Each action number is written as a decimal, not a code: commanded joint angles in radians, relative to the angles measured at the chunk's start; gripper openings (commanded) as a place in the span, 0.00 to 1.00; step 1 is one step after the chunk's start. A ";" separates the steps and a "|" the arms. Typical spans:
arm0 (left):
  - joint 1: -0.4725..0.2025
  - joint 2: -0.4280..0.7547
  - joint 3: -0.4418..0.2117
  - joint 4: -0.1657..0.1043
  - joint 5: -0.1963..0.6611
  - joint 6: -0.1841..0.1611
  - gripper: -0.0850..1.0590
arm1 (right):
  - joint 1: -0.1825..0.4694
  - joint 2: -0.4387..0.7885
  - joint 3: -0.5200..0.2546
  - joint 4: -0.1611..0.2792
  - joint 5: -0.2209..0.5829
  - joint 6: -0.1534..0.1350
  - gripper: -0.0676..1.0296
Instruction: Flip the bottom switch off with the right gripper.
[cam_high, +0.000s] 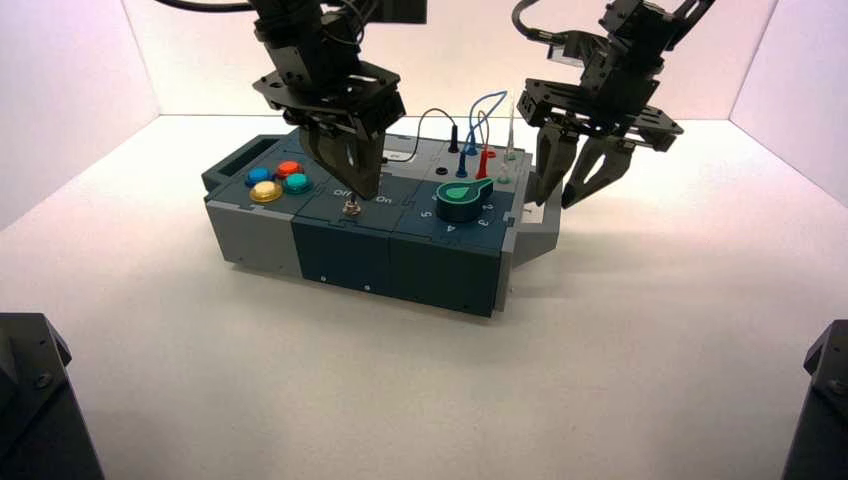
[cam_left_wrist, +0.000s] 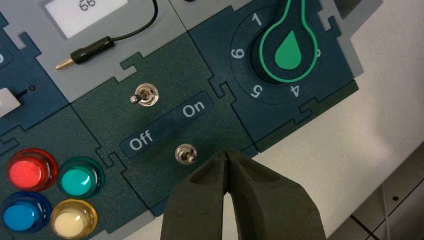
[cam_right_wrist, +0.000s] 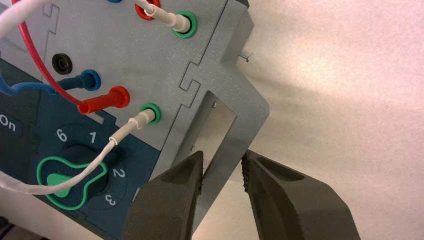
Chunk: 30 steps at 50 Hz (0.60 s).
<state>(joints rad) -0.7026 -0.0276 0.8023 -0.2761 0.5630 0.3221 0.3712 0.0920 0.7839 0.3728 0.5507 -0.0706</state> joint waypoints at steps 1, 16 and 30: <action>-0.005 0.000 -0.020 0.005 -0.003 0.006 0.05 | 0.002 -0.011 -0.018 -0.008 -0.006 -0.028 0.04; 0.011 0.037 -0.028 0.017 -0.014 0.006 0.05 | 0.003 -0.011 -0.014 -0.009 -0.005 -0.031 0.04; 0.041 0.052 -0.037 0.023 -0.015 0.006 0.05 | 0.003 -0.011 -0.012 -0.008 -0.002 -0.037 0.04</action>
<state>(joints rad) -0.6765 0.0414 0.7854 -0.2577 0.5522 0.3237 0.3712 0.0920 0.7839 0.3712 0.5522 -0.0767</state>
